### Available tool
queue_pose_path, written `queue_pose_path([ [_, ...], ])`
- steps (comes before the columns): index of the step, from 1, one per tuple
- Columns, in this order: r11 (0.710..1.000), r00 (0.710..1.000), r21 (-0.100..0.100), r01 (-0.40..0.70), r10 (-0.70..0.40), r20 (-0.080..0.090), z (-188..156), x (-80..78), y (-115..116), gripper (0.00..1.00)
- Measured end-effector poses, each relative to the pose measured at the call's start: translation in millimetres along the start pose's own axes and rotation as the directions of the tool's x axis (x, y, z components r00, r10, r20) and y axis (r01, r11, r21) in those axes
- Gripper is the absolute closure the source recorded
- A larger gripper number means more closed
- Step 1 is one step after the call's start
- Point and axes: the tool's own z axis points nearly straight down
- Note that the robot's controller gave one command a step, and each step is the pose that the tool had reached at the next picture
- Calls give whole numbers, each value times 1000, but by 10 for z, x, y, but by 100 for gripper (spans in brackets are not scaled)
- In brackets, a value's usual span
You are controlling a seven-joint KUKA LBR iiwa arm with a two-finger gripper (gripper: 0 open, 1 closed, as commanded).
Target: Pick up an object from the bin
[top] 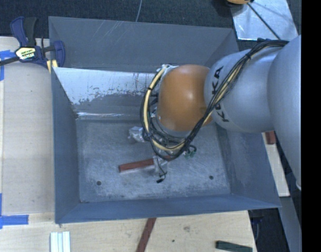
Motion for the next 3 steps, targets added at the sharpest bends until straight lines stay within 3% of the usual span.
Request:
queue_pose_path([
  [1,985,985,-3,174,-174,-1,236,192,-179,100],
  [2,985,985,-3,174,-174,-1,236,192,-178,100],
  [3,985,985,-2,170,-170,0,-1737,207,78,100],
])
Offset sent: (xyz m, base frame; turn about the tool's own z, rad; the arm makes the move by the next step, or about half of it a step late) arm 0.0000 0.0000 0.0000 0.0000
